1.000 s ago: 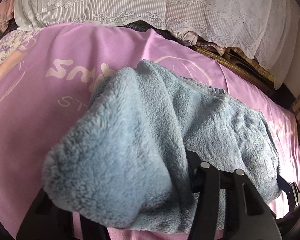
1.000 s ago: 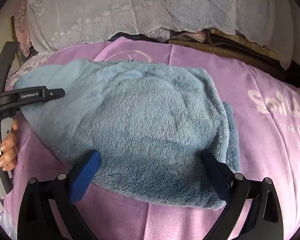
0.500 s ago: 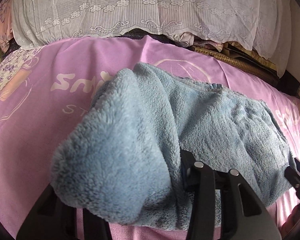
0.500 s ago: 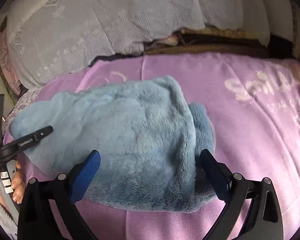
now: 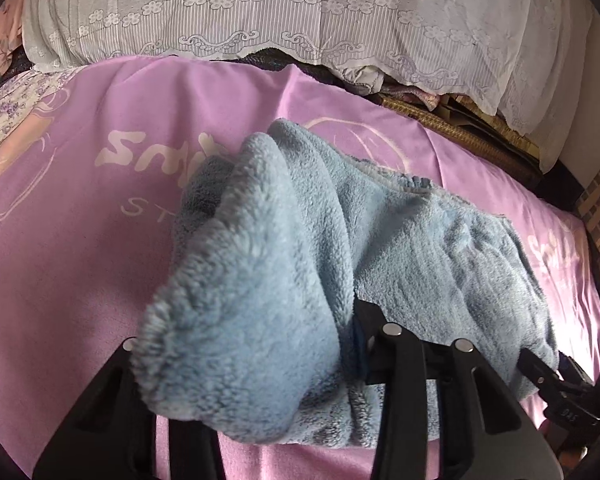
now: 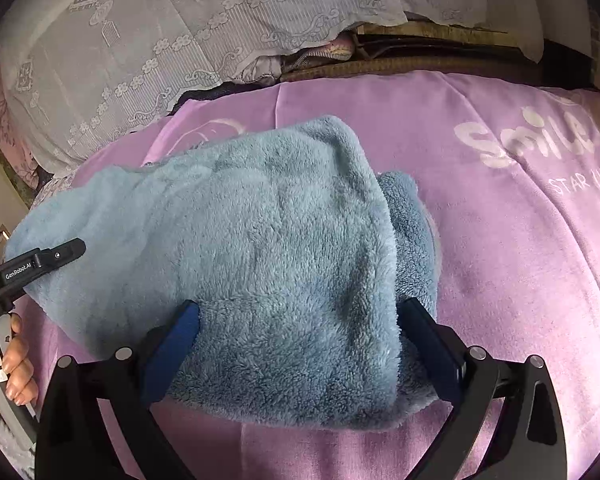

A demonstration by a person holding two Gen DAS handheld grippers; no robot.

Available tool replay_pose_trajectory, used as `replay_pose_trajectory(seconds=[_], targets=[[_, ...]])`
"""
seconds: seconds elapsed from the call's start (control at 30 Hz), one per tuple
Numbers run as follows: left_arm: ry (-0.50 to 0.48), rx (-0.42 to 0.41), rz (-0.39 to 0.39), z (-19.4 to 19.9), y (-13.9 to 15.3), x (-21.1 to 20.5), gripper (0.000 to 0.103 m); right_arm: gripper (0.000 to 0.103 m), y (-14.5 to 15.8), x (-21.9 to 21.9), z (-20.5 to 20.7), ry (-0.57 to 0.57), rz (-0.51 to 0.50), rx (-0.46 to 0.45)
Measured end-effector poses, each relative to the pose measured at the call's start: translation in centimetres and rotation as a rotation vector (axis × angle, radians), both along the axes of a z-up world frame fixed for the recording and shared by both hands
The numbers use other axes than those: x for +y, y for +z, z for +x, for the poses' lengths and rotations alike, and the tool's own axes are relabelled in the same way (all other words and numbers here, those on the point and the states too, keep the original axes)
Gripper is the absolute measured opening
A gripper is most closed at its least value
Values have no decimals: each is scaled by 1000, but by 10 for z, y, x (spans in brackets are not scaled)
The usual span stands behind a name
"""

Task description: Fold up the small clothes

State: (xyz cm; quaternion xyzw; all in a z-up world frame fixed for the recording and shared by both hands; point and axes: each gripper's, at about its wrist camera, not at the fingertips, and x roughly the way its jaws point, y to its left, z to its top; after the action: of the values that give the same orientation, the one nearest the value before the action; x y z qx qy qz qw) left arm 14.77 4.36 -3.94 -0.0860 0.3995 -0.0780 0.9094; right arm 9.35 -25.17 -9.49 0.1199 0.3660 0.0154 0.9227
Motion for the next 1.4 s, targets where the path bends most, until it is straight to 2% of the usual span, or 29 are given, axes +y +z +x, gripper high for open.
replay_pose_trajectory(seconds=[0.2,0.57,0.7,0.8,0.9,1.0,1.1,1.27,1.4], targets=[[-13,-54,50,-11,13,-12,31,100,0,-1,0,1,1,0],[-1,-110,114,-22,33,-38,29,100,0,0,1,4,19,0],[-15,-148,158,-29,42,-53,29,100,10,-4,-10,17,-7,25],[-26,-167,185,-32,47,-64,29,100,19,-8,-25,38,-36,-1],[-34,-176,206,-32,48,-73,29,100,14,-21,-37,28,-51,3],[-42,-185,230,-33,49,-81,29,100,1,-43,-40,-7,20,50],[-52,-199,259,-35,51,-93,29,100,-4,-52,-39,-21,111,59],[-77,-218,278,-40,58,-112,29,100,-7,-44,-38,-16,69,58],[-98,-237,298,-46,64,-130,29,100,-8,-45,-38,-16,78,58]])
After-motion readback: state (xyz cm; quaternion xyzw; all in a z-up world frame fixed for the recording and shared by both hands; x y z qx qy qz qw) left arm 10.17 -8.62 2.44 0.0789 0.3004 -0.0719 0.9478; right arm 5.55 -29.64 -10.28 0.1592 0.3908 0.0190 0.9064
